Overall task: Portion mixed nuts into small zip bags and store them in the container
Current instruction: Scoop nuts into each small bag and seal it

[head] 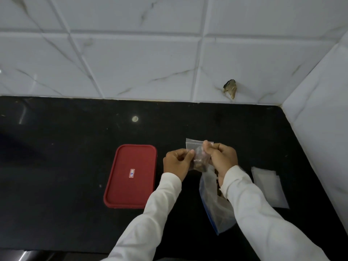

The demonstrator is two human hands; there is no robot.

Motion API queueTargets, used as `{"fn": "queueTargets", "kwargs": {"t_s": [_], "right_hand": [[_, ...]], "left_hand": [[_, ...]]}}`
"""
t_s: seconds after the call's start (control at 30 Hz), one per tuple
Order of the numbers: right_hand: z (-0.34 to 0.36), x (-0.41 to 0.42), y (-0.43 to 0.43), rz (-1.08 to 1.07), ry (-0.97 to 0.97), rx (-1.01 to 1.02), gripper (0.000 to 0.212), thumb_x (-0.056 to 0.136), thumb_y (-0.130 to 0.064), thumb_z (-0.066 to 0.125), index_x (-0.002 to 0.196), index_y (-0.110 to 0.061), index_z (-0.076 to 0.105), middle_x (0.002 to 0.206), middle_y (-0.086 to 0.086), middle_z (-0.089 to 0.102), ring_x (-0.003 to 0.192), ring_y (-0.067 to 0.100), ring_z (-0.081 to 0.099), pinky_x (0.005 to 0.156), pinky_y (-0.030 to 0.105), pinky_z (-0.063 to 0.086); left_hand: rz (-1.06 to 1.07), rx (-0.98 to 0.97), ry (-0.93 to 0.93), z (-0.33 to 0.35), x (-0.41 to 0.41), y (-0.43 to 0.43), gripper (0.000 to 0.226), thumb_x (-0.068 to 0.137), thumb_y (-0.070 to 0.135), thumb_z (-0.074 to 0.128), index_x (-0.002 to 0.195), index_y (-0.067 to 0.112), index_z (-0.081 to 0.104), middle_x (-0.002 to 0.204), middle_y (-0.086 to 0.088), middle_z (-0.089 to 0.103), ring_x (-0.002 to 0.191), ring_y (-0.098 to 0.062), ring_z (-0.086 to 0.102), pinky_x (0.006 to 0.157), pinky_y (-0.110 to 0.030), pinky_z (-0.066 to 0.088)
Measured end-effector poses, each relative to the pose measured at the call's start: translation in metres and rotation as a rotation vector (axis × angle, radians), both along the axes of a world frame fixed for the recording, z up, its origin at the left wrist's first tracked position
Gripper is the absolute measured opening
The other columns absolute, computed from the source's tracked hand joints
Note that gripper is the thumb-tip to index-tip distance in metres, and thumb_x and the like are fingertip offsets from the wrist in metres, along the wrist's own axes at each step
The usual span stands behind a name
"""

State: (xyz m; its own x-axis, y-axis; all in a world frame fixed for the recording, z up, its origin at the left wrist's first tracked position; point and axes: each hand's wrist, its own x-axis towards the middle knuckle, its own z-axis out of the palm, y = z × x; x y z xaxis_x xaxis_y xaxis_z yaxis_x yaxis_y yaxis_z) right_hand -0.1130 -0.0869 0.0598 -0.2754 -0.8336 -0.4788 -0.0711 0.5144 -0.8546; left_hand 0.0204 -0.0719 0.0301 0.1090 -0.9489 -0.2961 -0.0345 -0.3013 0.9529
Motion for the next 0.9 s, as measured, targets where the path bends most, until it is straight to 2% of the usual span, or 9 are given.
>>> {"fn": "queueTargets", "kwargs": {"t_s": [0.1,0.17,0.2,0.27,0.33,0.43,0.63,0.77,0.9], "right_hand": [[-0.003,-0.001,-0.015,0.28,0.159,-0.052,0.015,0.088,-0.039,0.066,0.092,-0.025,0.071,0.092,-0.008,0.07,0.092,0.009,0.065,0.08,0.029,0.053],[-0.006,-0.001,-0.028,0.418,0.231,-0.052,0.014,0.09,-0.035,0.065,0.097,-0.024,0.071,0.095,-0.009,0.069,0.094,0.008,0.064,0.077,0.023,0.049],[-0.01,-0.001,-0.036,0.442,0.267,-0.045,0.014,0.09,-0.033,0.065,0.097,-0.023,0.071,0.096,-0.007,0.07,0.095,0.01,0.064,0.08,0.025,0.05],[-0.019,-0.002,-0.052,0.441,0.349,-0.013,0.017,0.09,-0.035,0.065,0.097,-0.021,0.071,0.096,-0.004,0.07,0.094,0.013,0.065,0.087,0.032,0.052],[-0.031,-0.003,-0.066,0.44,0.388,0.027,0.019,0.09,-0.037,0.064,0.095,-0.02,0.071,0.094,-0.002,0.071,0.091,0.014,0.066,0.088,0.035,0.054],[-0.049,-0.003,-0.08,0.448,0.346,0.103,0.014,0.088,-0.034,0.068,0.093,-0.021,0.071,0.095,0.0,0.071,0.089,0.016,0.068,0.086,0.037,0.057],[-0.068,0.001,-0.092,0.449,0.354,0.163,0.01,0.088,-0.023,0.07,0.094,-0.015,0.071,0.093,0.003,0.07,0.082,0.015,0.07,0.078,0.031,0.06],[-0.079,0.002,-0.097,0.435,0.391,0.189,0.006,0.085,-0.017,0.072,0.088,-0.011,0.073,0.087,0.002,0.071,0.082,0.016,0.071,0.082,0.033,0.059],[-0.085,-0.001,-0.097,0.44,0.348,0.224,0.006,0.083,-0.01,0.074,0.085,-0.015,0.074,0.094,0.001,0.071,0.087,0.017,0.07,0.081,0.033,0.059]], "left_hand": [[0.12,0.018,-0.055,-0.012,-0.003,-0.017,0.015,0.091,0.025,0.067,0.078,0.021,0.075,0.076,0.002,0.074,0.078,-0.017,0.073,0.079,-0.041,0.06],[0.171,0.075,-0.063,-0.016,-0.005,-0.029,0.015,0.09,0.029,0.068,0.078,0.022,0.075,0.076,0.003,0.074,0.079,-0.016,0.072,0.081,-0.039,0.06],[0.19,0.096,-0.078,-0.017,-0.006,-0.035,0.015,0.09,0.03,0.068,0.08,0.022,0.075,0.077,0.004,0.074,0.08,-0.014,0.071,0.082,-0.037,0.059],[0.236,0.13,-0.105,-0.02,-0.007,-0.044,0.013,0.09,0.03,0.068,0.085,0.021,0.074,0.081,0.005,0.073,0.082,-0.012,0.069,0.083,-0.031,0.057],[0.289,0.16,-0.13,-0.024,-0.008,-0.049,0.008,0.091,0.028,0.068,0.088,0.022,0.072,0.084,0.006,0.072,0.085,-0.012,0.068,0.081,-0.027,0.054],[0.31,0.198,-0.18,-0.036,-0.007,-0.058,0.005,0.091,0.023,0.068,0.086,0.024,0.07,0.083,0.006,0.071,0.085,-0.013,0.068,0.081,-0.028,0.055],[0.315,0.256,-0.226,-0.056,-0.006,-0.064,0.011,0.09,0.016,0.068,0.081,0.022,0.068,0.077,0.007,0.067,0.075,-0.011,0.067,0.072,-0.026,0.055],[0.283,0.284,-0.295,-0.066,-0.005,-0.067,0.005,0.088,0.015,0.07,0.091,0.016,0.073,0.084,0.001,0.072,0.08,-0.016,0.071,0.078,-0.032,0.059],[0.264,0.286,-0.332,-0.069,-0.004,-0.07,0.014,0.089,0.012,0.069,0.102,0.012,0.073,0.095,-0.003,0.074,0.081,-0.014,0.067,0.077,-0.026,0.055]]}}
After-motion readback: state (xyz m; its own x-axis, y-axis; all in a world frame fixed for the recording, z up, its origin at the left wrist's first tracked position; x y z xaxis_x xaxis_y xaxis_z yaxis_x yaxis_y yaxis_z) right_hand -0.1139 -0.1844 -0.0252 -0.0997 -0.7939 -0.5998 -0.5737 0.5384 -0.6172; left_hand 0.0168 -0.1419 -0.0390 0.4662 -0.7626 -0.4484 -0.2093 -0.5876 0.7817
